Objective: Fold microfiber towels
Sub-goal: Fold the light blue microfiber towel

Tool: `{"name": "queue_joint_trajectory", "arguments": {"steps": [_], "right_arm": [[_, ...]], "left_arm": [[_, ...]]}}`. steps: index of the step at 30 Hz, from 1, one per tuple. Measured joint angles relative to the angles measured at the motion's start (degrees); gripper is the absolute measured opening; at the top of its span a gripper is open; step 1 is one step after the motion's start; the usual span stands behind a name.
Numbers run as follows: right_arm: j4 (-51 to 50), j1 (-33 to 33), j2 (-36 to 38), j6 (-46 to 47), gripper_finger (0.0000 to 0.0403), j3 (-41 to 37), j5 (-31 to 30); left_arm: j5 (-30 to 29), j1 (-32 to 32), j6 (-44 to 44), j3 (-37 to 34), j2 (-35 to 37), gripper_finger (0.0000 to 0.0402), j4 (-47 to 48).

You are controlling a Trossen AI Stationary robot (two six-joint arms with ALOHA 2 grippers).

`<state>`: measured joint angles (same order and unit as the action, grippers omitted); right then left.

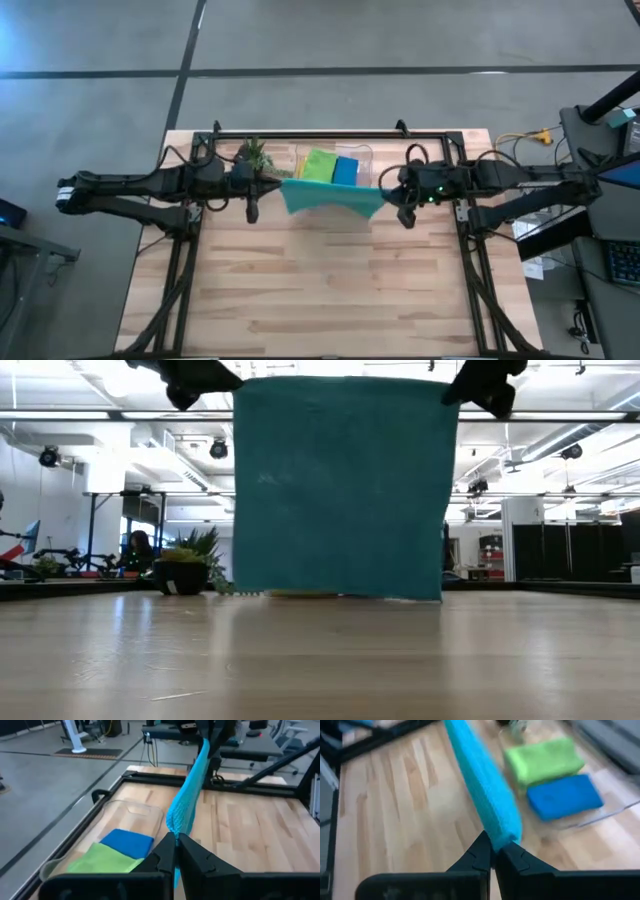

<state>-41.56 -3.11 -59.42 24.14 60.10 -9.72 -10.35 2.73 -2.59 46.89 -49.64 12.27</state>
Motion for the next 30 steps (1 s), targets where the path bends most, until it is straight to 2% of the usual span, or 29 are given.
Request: {"name": "queue_joint_trajectory", "arguments": {"steps": [3, 10, 14, 24, 30], "right_arm": [[-0.8, -2.7, -2.5, 2.3, 0.0009, -0.3, 0.0], [0.1, -10.8, -7.9, 9.1, 0.0009, -3.3, 0.2], [0.8, -14.6, -10.0, 12.6, 0.0009, -3.5, 0.2], [11.2, -21.8, -16.4, 17.4, 0.0008, -6.0, 4.4], [16.4, -24.7, -20.1, 21.6, 0.0008, -8.2, 5.4]], "left_arm": [[1.0, -1.1, -0.5, -0.6, -1.7, 0.0, 0.1], [12.3, -6.0, -7.8, -3.8, -8.2, 0.0, 1.3], [14.7, -8.6, -12.2, -4.8, -10.3, 0.0, 1.2], [26.4, -9.7, -16.7, -7.8, -12.7, 0.0, 1.3], [32.5, -11.1, -21.2, -11.0, -18.0, 0.0, -2.2]]}}
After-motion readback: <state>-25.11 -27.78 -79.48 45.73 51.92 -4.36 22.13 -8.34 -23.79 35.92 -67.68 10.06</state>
